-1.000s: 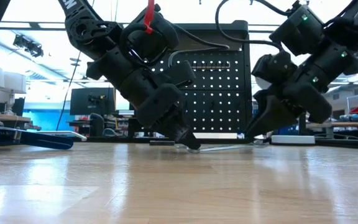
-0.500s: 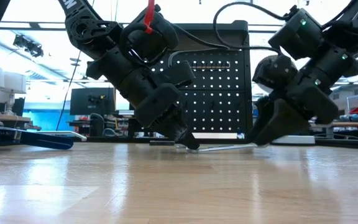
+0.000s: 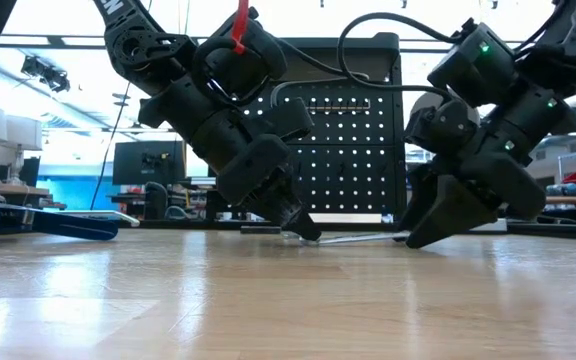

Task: Hang tools onto peg board
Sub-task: Hang the bottom wrench on the pegboard

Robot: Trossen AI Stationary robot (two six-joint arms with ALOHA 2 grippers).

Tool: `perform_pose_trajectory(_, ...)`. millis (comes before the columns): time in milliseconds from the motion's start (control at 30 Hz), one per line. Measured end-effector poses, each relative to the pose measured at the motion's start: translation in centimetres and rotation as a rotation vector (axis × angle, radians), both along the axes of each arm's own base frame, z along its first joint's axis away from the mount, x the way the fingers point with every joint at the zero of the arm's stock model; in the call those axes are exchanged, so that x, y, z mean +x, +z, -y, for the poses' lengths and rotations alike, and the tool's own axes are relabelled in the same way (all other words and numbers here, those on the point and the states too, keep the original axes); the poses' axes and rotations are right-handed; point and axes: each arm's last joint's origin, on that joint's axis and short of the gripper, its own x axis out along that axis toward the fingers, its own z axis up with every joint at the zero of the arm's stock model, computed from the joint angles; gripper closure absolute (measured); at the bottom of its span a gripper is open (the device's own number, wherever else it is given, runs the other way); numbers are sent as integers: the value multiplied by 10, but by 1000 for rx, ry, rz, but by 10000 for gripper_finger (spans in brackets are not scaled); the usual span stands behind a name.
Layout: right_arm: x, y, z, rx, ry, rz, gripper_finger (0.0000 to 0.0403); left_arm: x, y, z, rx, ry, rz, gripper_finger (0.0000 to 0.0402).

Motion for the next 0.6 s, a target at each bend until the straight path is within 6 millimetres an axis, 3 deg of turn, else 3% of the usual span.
perform_pose_trajectory(300, -2, -2, 0, -2, 12, -24, 272, 0, 0, 0, 0, 0, 1, 392)
perform_pose_trajectory(600, -2, -2, 0, -8, 10, -19, 300, -1, -1, 0, 0, -1, -10, 392)
